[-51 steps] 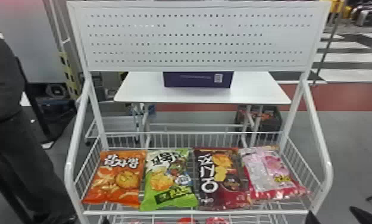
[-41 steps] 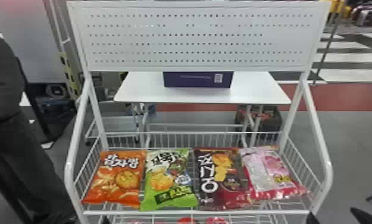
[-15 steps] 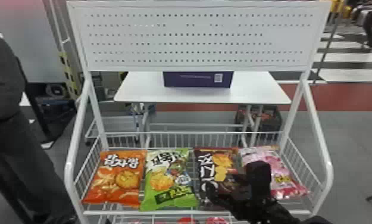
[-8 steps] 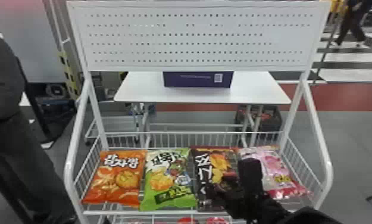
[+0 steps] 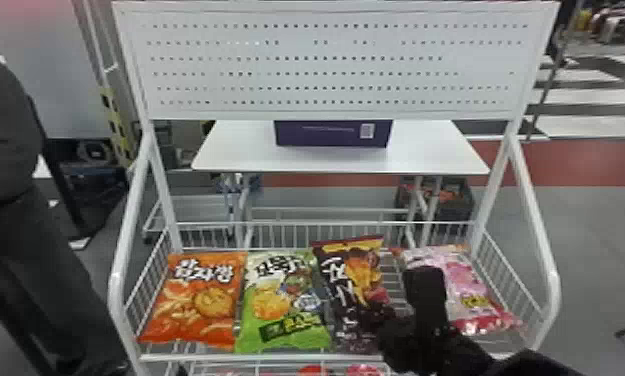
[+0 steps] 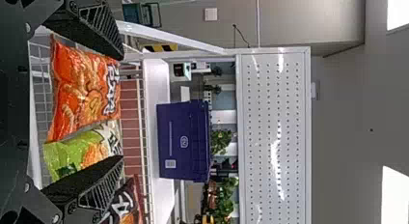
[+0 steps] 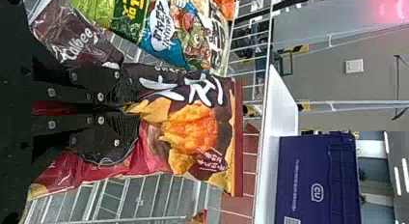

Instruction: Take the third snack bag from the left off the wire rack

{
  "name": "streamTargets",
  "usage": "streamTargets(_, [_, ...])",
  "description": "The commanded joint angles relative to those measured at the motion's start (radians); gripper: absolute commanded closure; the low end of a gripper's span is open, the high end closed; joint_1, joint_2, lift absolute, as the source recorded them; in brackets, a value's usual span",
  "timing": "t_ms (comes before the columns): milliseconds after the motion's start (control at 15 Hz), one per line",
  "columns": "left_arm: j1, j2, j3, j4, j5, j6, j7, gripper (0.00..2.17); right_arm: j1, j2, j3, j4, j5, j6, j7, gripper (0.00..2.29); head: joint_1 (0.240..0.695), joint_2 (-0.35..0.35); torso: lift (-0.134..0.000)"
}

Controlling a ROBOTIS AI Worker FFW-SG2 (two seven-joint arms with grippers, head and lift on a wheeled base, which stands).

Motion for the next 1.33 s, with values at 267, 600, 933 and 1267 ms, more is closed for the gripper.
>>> streamTargets(267, [0.002, -0.003, -0.006, -0.005, -0.003, -0.006, 0.000, 0.17, 0.226, -0.083, -0.170, -0.297, -0.038, -0.078, -0.030, 2.01, 0.499, 0.000, 0.000])
streamTargets(600, [-0.003, -0.005, -0.009, -0.005, -0.003, -0.003, 0.003, 0.17, 0.546, -0.115, -0.386, -0.510, -0.130, -0.272, 0.024, 2.01, 0.499, 0.000, 0.000])
streamTargets(933, [-0.009, -0.005, -0.011, -0.006, -0.003, -0.003, 0.003, 0.17, 0.787, -0.103, -0.435, -0.530, -0.148, -0.600, 0.073, 2.01, 0.499, 0.000, 0.000])
streamTargets(1267, [-0.014, 0.000, -0.012, -0.005, -0.002, 0.006, 0.002, 0.17, 0.930, -0.086, -0.489, -0.542, -0.151, -0.766, 0.079, 2.01, 0.499, 0.000, 0.000])
